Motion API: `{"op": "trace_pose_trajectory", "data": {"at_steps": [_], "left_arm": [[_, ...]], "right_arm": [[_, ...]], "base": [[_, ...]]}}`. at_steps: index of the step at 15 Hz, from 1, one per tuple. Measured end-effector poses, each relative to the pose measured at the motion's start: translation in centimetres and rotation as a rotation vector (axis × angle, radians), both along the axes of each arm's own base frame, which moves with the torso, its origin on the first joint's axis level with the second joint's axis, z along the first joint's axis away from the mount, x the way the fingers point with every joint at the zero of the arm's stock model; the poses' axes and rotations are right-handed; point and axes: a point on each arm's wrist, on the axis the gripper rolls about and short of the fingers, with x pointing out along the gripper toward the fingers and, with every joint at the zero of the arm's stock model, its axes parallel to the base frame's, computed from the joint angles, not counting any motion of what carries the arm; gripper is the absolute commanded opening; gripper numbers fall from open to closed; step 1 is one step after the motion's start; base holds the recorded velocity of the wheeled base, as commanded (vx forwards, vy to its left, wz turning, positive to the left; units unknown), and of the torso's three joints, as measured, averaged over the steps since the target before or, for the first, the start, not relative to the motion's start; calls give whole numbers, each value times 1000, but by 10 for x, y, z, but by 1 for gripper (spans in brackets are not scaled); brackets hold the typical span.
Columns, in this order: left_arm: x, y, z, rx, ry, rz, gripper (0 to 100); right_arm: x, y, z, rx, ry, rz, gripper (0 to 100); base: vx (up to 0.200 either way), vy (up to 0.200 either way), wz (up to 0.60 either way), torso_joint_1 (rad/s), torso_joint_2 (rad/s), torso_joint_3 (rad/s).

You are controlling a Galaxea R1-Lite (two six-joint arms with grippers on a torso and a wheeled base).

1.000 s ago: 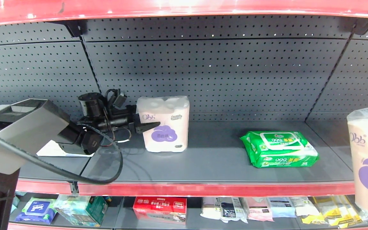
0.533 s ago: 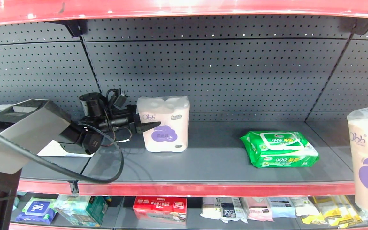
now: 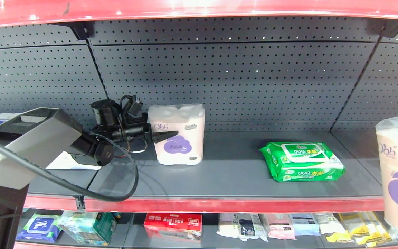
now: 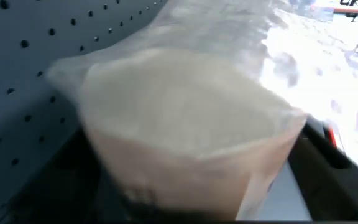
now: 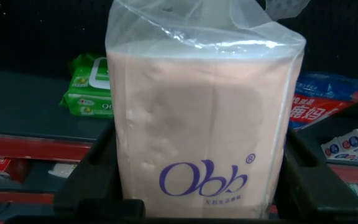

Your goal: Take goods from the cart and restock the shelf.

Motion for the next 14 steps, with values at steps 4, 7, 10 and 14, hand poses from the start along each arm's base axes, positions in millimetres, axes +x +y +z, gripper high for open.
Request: {"op": "trace_pose_trajectory", "data": {"at_steps": [4,7,10,14], "left_arm": [[0,0,-2,0,5,6,0],[0,0,-3,-1,9,6,0],[-3,0,-2,-3,8,6,0],[-15,2,3,-8,39,12,0]], "right_arm": [[0,0,0,0,2,0,0],[1,0,-1,-4,8,-4,0],[3,0,-1,-7,13,-4,0],[4,0,-3,-6,25,-4,0]], "base": [[0,0,0,0,0,0],[0,0,0,0,0,0],[0,0,0,0,0,0],[0,0,0,0,0,0]]}}
